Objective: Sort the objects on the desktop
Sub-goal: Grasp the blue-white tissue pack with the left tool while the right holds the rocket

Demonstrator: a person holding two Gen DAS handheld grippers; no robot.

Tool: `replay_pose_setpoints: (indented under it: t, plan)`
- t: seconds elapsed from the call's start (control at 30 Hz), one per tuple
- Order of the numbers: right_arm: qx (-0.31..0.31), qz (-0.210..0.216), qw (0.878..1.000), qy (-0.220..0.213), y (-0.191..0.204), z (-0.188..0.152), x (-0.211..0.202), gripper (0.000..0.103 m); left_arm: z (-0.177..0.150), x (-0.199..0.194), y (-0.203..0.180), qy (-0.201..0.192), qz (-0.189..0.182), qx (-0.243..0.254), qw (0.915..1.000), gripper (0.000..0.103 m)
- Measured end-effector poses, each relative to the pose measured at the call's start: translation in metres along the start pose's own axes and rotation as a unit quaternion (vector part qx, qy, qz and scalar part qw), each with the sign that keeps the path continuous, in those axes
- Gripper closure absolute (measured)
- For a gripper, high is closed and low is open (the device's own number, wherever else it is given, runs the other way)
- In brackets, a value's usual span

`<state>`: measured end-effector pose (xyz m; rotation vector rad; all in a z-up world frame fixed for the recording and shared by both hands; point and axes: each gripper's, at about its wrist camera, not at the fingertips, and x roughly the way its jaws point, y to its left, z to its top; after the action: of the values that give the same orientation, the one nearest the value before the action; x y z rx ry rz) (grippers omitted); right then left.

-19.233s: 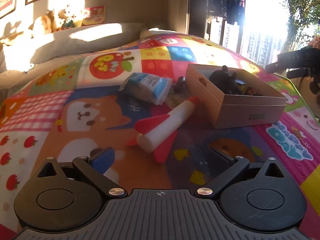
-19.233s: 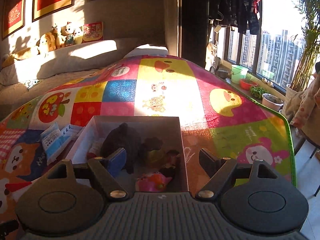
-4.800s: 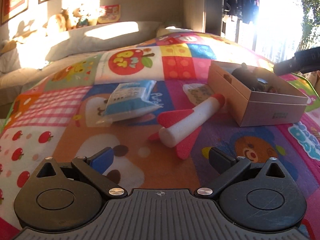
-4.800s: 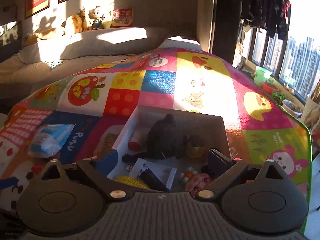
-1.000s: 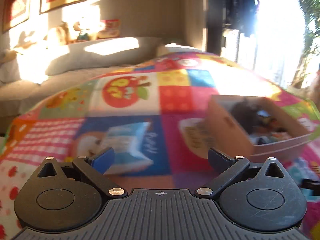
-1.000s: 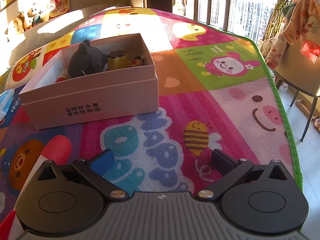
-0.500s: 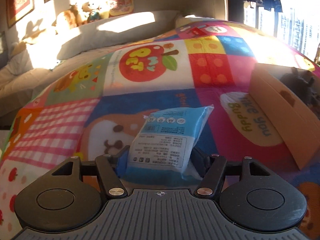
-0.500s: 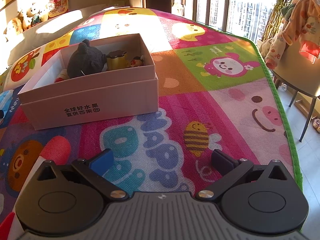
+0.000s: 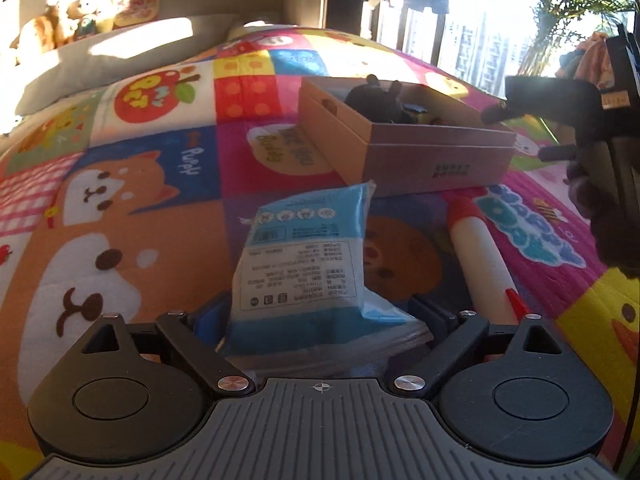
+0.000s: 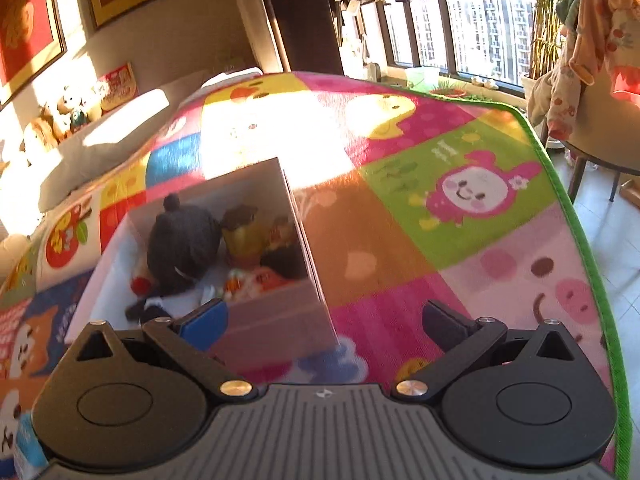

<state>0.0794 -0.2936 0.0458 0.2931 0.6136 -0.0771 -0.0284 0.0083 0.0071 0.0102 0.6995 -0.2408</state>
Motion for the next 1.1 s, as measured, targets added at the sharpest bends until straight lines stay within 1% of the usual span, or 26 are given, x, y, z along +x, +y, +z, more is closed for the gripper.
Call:
replay_pose_setpoints:
  t: [0.07,0.17,0.27,0.3,0.33,0.37,0.4,0.5,0.53,0.6,0.63,0.7,0.77,0.8,0.83,0.87,0.93,1.0,1.03,1.07,1.1]
  plan:
    - [0.007,0.024,1.0,0.001,0.006,0.009,0.01,0.0,0.0,0.0,0.003,0.002,-0.003,-0.01,0.9999,0.004]
    - [-0.024,0.042,0.999,0.016,0.029,0.014,0.026,0.0,-0.001,-0.001,0.005,0.0,-0.009,-0.015,0.9998,0.002]
    - [-0.06,0.018,0.998,0.01,0.056,0.012,0.034,0.0,-0.001,-0.001,0.005,0.0,-0.01,-0.015,0.9998,0.002]
    - [-0.068,0.031,0.997,0.013,0.061,0.012,0.036,0.0,-0.001,-0.001,0.005,0.0,-0.011,-0.016,0.9998,0.002]
    - [-0.075,0.053,0.996,0.02,0.064,0.012,0.037,0.0,-0.001,-0.001,0.005,0.0,-0.012,-0.017,0.9998,0.001]
    - [-0.083,0.08,0.993,0.029,0.066,0.012,0.035,0.0,-0.001,-0.002,0.006,-0.001,-0.012,-0.018,0.9998,0.001]
    - [-0.087,0.087,0.992,0.03,0.069,0.011,0.03,0.0,-0.001,-0.002,0.006,-0.001,-0.013,-0.019,0.9997,0.001]
    - [-0.119,0.054,0.991,-0.005,0.076,0.003,-0.003,0.0,-0.001,-0.002,0.007,-0.002,-0.015,-0.023,0.9996,0.0]
    - [-0.134,0.054,0.989,-0.005,0.077,-0.002,-0.014,0.0,-0.001,-0.001,0.007,-0.002,-0.016,-0.024,0.9996,0.0]
    - [-0.152,0.075,0.985,0.018,0.078,-0.016,-0.035,0.0,-0.001,-0.001,0.007,-0.002,-0.015,-0.024,0.9996,0.0]
    - [-0.155,0.092,0.983,0.037,0.078,-0.023,-0.041,0.0,-0.001,-0.001,0.006,-0.002,-0.014,-0.023,0.9996,0.0]
    - [-0.171,0.123,0.974,0.087,0.08,-0.041,-0.051,0.0,-0.001,-0.001,0.006,-0.002,-0.012,-0.023,0.9997,0.0]
    - [-0.201,0.132,0.964,0.11,0.082,-0.058,-0.059,0.008,-0.002,-0.002,0.007,-0.002,-0.008,-0.027,0.9996,0.0]
    - [-0.213,0.133,0.961,0.118,0.082,-0.062,-0.061,0.016,-0.002,-0.002,0.007,-0.003,-0.007,-0.029,0.9996,0.0]
    - [-0.221,0.133,0.958,0.122,0.081,-0.065,-0.063,0.02,-0.002,-0.002,0.007,-0.003,-0.006,-0.029,0.9996,0.0]
    - [-0.227,0.131,0.958,0.12,0.08,-0.066,-0.065,0.021,-0.002,-0.001,0.007,-0.002,-0.005,-0.029,0.9996,0.0]
    - [-0.242,0.107,0.958,0.109,0.077,-0.066,-0.065,0.026,-0.002,-0.002,0.006,-0.001,-0.001,-0.026,0.9997,0.0]
    - [-0.264,0.047,0.96,0.078,0.077,-0.065,-0.061,0.026,-0.002,-0.002,0.004,0.0,0.003,-0.022,0.9998,0.0]
    - [-0.265,0.021,0.962,0.066,0.075,-0.063,-0.058,0.026,-0.002,-0.002,0.003,0.001,0.005,-0.019,0.9998,0.0]
    - [-0.248,0.012,0.966,0.066,0.071,-0.058,-0.054,0.026,-0.002,-0.003,0.002,0.002,0.006,-0.015,0.9999,0.0]
    - [-0.217,0.027,0.972,0.081,0.064,-0.052,-0.052,0.026,-0.002,-0.003,0.0,0.005,0.005,-0.011,0.9999,0.0]
